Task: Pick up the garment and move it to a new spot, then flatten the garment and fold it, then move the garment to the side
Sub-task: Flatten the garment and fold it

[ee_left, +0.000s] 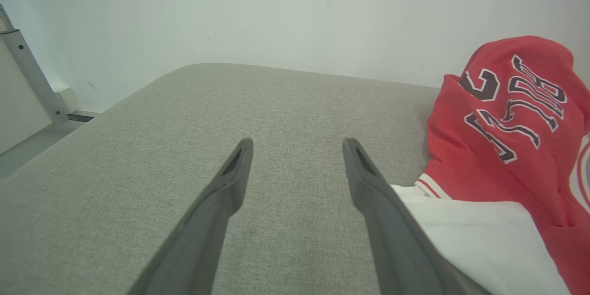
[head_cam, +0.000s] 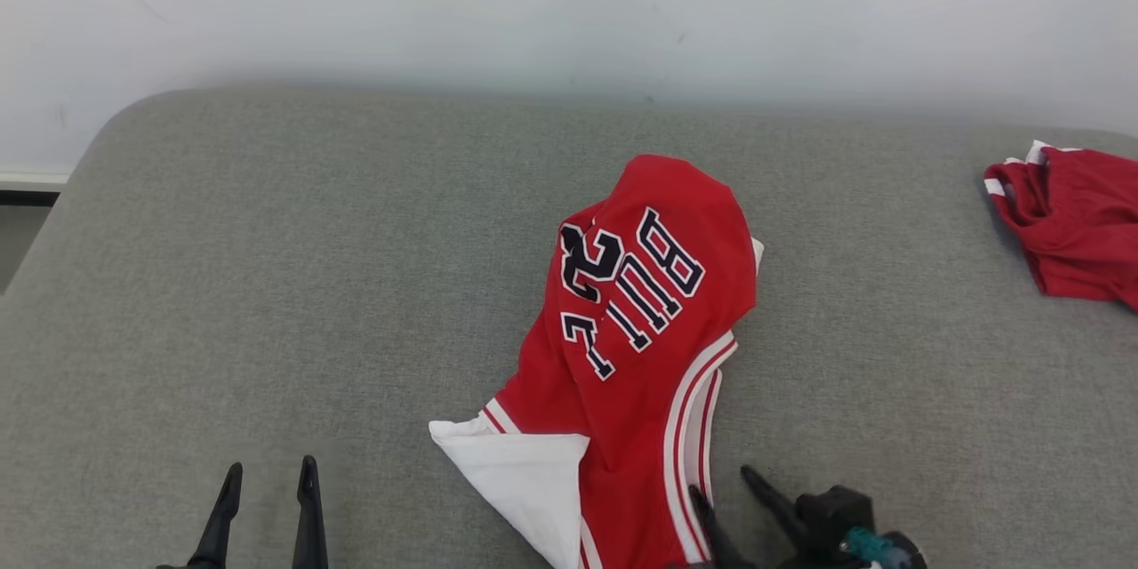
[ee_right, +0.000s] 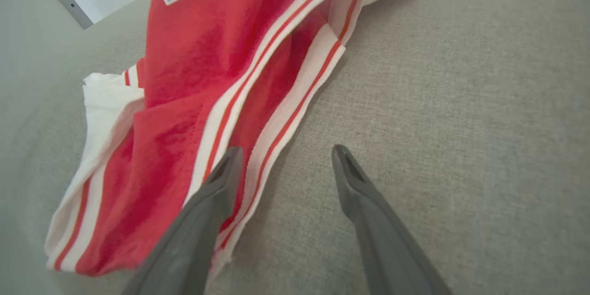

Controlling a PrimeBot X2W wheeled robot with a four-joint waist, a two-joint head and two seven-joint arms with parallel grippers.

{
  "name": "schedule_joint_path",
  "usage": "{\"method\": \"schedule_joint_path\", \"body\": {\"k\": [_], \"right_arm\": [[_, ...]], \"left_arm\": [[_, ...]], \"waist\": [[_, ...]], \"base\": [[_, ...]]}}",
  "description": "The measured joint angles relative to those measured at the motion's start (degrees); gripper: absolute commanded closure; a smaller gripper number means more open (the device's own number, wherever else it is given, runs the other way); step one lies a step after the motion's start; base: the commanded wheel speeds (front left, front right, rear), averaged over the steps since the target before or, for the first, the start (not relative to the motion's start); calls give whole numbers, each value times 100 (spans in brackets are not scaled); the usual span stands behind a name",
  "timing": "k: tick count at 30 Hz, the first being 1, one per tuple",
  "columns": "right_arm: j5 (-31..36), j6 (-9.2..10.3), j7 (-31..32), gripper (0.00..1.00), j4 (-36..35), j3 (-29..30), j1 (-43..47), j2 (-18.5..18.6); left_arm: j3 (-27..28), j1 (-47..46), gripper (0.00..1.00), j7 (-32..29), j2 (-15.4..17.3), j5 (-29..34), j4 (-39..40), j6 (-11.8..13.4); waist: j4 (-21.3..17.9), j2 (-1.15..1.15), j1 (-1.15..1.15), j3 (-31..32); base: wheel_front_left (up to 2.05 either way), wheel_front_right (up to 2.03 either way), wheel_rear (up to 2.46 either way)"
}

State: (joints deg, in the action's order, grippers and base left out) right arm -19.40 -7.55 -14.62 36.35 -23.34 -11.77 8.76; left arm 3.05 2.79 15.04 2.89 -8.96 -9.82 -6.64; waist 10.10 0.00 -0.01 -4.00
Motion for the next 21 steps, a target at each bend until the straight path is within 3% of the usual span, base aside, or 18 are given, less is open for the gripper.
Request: {"method": "schedule_joint_path", "body": {"k": [6, 7, 8, 9, 10, 17, 21], "right_arm": [[-42, 0, 96, 0, 580, -437, -143, -104], [-63, 0, 105, 13, 650, -520, -179, -122], [-114, 1, 104, 45, 703, -586, -218, -138], [-169, 4, 103, 65, 734, -657, -247, -146], [-221, 18, 109, 100, 769, -747, -266, -157], [-533, -2, 57, 100, 935, -880, -458, -105], [-567, -1, -3, 100, 999, -416, -709, 300]], "left_arm": [[35, -16, 0, 0, 1, 14, 3, -25], [43, -15, 0, 0, 1, 14, 1, -25], [46, -15, 0, 0, 1, 14, 2, -26], [47, -14, 0, 0, 1, 14, 2, -26], [53, -13, 0, 0, 2, 14, -1, -26], [98, 13, 0, 0, 1, -8, 11, -25], [127, 42, 0, 0, 2, -11, 14, -15]], "waist": [[131, -1, 0, -15], [144, -1, 0, -18], [153, 0, 0, -20], [160, 0, 0, -22], [165, 0, 0, -23], [127, 0, 1, -18], [45, 0, 1, -9]], "base": [[0, 0, 0], [0, 0, 0], [0, 0, 0], [0, 0, 0], [0, 0, 0], [0, 0, 0], [0, 0, 0]]}}
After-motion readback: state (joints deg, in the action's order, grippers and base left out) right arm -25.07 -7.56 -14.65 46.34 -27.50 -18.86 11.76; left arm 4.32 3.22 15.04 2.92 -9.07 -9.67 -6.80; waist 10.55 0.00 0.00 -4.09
